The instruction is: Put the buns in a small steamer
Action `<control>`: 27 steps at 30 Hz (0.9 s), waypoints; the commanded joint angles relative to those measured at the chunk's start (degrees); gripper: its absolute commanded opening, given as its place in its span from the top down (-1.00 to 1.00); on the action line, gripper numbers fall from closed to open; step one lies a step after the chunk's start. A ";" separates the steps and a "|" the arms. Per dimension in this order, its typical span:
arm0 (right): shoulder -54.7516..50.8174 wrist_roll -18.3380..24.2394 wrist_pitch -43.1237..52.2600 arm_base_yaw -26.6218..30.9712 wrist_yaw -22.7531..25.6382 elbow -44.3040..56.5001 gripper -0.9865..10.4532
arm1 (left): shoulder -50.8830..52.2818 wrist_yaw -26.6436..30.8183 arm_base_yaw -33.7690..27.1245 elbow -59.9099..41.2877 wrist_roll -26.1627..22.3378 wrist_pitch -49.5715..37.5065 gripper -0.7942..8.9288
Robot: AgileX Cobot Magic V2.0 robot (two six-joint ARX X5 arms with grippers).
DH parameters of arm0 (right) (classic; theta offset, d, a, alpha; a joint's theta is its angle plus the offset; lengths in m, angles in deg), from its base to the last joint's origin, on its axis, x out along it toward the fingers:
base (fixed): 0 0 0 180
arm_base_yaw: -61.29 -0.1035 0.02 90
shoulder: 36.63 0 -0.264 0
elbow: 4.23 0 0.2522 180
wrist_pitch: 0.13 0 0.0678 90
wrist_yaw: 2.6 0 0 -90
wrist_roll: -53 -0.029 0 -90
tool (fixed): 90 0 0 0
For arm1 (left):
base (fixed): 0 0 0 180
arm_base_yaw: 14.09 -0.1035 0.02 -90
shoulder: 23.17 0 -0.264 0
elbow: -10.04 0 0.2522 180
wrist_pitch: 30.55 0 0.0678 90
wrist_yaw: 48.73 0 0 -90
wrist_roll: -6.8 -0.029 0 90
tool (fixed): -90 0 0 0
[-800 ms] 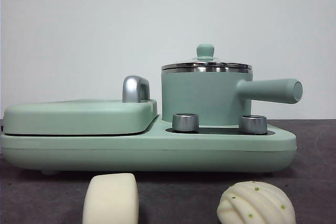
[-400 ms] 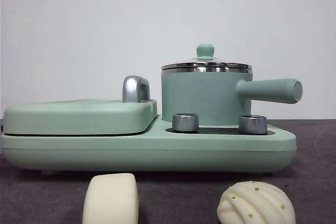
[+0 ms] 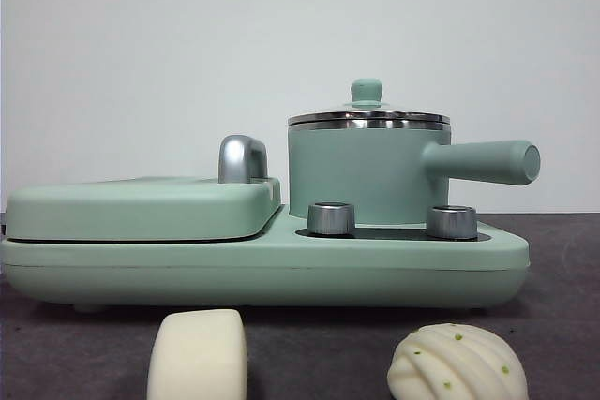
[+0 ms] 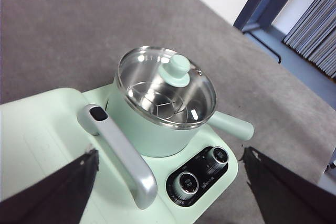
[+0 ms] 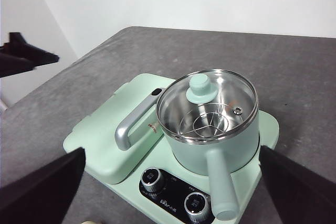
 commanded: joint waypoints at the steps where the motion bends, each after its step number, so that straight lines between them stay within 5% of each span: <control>1: 0.26 -0.87 0.59 -0.15 -0.15 -0.81 -0.09 | -5.38 -0.11 0.87 5.62 -1.49 2.56 -0.09; 17: 0.28 -0.87 0.57 -0.15 -0.15 -0.81 -0.09 | -39.89 0.17 7.45 41.29 -6.34 16.35 -0.09; 27: 0.28 -0.87 0.55 -0.15 -0.15 -0.81 -0.09 | -56.87 6.97 12.61 61.86 -10.51 28.24 -0.09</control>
